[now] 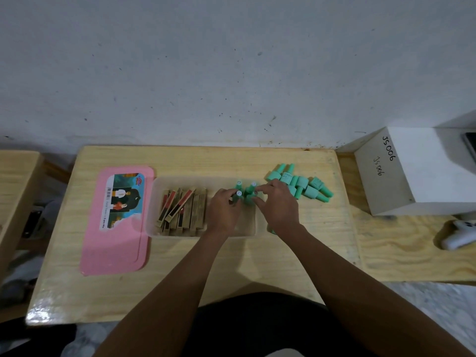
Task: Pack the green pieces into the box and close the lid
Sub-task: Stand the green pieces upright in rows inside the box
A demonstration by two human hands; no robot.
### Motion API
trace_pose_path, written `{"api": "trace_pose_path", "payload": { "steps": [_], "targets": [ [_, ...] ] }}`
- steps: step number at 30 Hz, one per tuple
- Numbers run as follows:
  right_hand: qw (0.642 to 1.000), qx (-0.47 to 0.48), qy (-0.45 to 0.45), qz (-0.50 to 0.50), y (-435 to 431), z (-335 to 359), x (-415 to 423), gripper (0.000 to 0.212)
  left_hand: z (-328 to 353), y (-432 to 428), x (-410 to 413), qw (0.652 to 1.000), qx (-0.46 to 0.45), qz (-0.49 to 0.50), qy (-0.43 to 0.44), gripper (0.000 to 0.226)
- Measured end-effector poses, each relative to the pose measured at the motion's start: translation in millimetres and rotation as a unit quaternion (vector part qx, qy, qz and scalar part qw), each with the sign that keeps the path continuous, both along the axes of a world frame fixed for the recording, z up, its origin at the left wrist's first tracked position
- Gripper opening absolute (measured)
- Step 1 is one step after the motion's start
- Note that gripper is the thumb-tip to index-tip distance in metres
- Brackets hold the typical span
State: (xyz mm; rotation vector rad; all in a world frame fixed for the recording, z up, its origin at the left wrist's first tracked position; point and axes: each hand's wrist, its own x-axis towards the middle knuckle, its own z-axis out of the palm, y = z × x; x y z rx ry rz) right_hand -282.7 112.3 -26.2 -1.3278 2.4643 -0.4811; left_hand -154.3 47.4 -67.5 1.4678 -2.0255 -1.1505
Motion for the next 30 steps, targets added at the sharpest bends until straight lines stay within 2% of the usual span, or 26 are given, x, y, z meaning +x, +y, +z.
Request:
{"api": "trace_pose_path", "payload": {
  "steps": [5, 16, 21, 24, 30],
  "targets": [
    [1.0, 0.012, 0.021, 0.018, -3, 1, -4, 0.028, -1, 0, -2, 1.0, -0.01, 0.003, -0.01, 0.029],
    [0.999, -0.017, -0.026, -0.041, -1, -4, -2, 0.022, 2, 3, -7, 0.999, -0.011, 0.043, -0.02, 0.031],
    [0.998, -0.015, -0.049, -0.035, 1, -5, -7, 0.029, 3, 3, -6, 0.999, -0.018, 0.038, -0.02, 0.032],
    [0.997, -0.035, -0.058, -0.026, 11, 1, -16, 0.035, 5, 4, -4, 0.999, -0.021, 0.035, -0.018, 0.032],
    [0.994, -0.025, -0.05, -0.094, 66, -3, -58, 0.028, 14, 5, 2, 0.997, -0.048, 0.048, -0.027, 0.028]
  ]
}}
